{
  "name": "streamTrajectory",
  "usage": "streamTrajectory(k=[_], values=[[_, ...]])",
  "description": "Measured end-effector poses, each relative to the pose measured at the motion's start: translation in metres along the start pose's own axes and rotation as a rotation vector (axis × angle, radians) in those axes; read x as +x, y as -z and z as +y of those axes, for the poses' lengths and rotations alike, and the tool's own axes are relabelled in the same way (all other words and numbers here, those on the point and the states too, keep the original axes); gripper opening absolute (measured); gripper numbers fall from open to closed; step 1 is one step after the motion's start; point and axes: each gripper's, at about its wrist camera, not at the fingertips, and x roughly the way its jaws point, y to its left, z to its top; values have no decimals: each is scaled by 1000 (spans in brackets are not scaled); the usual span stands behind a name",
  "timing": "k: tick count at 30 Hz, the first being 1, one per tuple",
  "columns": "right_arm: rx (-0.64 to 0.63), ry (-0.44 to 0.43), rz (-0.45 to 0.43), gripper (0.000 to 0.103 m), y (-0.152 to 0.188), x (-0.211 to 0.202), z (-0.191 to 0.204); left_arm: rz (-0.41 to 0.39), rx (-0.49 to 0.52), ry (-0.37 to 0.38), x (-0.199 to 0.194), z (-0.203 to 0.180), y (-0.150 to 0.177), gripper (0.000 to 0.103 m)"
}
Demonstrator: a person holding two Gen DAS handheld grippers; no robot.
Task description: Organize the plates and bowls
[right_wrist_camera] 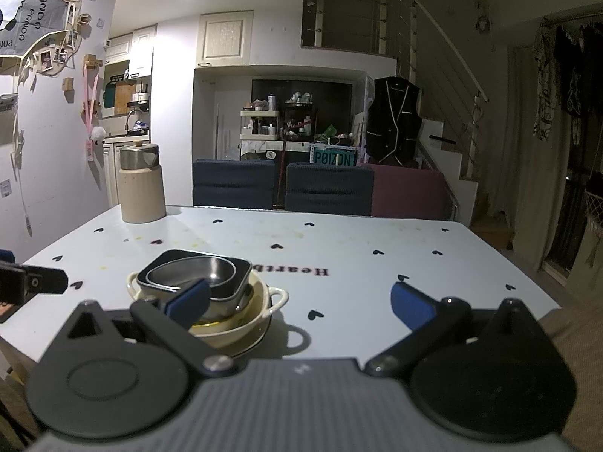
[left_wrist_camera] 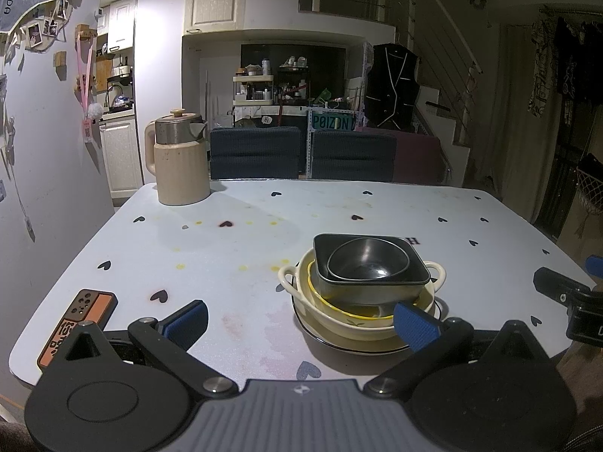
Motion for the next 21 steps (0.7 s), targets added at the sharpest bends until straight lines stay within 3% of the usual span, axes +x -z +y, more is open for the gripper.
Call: streamTrajectory(k=[21], values=[[-3, 6, -9, 103, 0, -1, 1, -3, 1, -8, -2, 1, -3, 103]])
